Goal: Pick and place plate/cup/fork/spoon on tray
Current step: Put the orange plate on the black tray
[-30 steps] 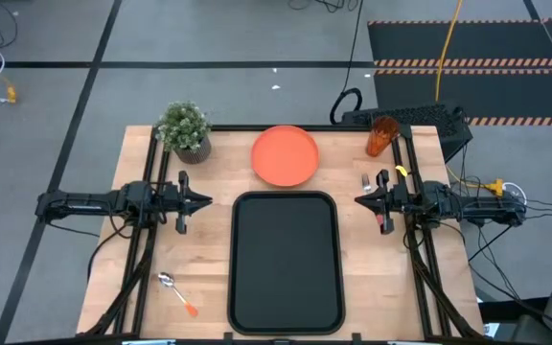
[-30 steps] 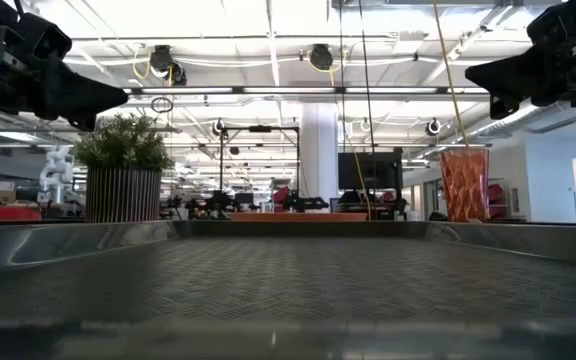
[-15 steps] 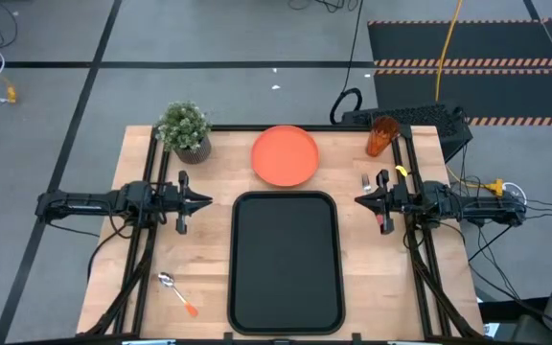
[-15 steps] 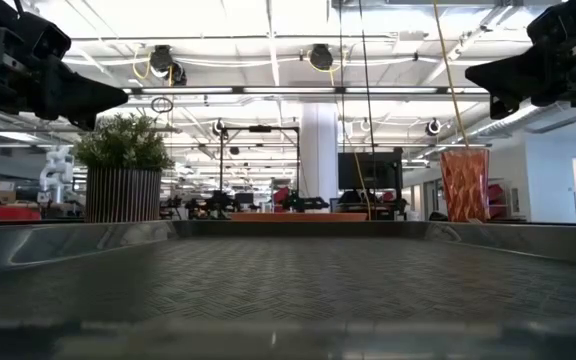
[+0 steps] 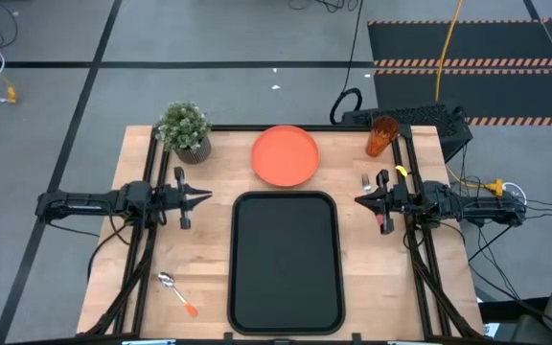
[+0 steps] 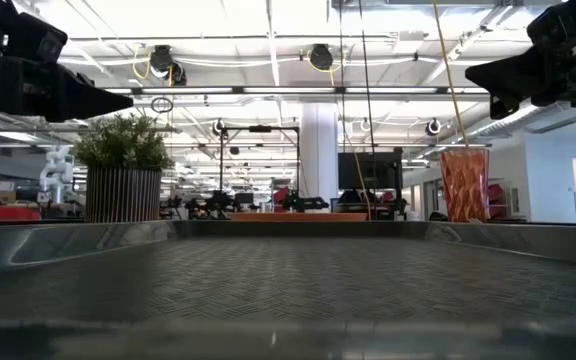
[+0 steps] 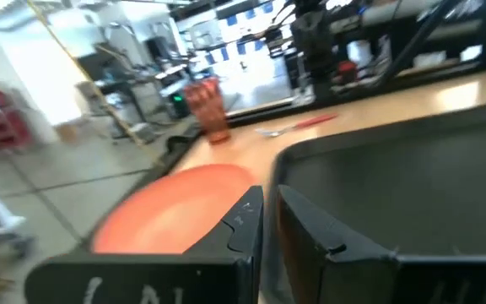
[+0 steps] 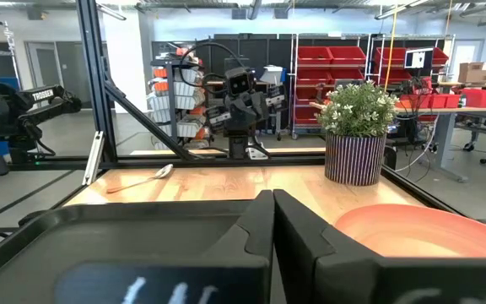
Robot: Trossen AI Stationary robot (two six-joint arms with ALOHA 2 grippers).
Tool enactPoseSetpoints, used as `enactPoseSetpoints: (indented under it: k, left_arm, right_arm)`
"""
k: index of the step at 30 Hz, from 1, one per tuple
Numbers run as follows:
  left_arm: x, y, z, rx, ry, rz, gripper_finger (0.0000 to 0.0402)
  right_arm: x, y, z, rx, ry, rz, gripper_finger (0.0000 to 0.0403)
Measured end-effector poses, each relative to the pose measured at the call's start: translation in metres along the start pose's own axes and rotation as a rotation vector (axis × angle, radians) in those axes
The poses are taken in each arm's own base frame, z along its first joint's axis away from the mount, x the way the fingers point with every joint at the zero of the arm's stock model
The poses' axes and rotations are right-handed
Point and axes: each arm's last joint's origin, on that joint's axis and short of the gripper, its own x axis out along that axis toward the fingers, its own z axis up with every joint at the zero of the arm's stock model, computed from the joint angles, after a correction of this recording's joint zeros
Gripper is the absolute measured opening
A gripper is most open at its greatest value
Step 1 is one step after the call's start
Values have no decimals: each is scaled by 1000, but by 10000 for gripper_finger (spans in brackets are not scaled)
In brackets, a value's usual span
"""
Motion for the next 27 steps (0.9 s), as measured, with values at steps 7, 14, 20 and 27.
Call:
enactPoseSetpoints:
  k: [7,14,20,27]
  left_arm:
    - [0,0,0,2,-1,7,42]
    - [-3,5,22,-575,-236,-57,42]
    - [-12,14,44,-688,-497,-78,42]
    - [-15,10,50,-750,-552,-222,42]
  right_arm:
    - [0,0,0,0,0,0,0]
    - [0,0,0,0,0,0,0]
    - [0,0,0,0,0,0,0]
    - [0,0,1,0,-5,1,0]
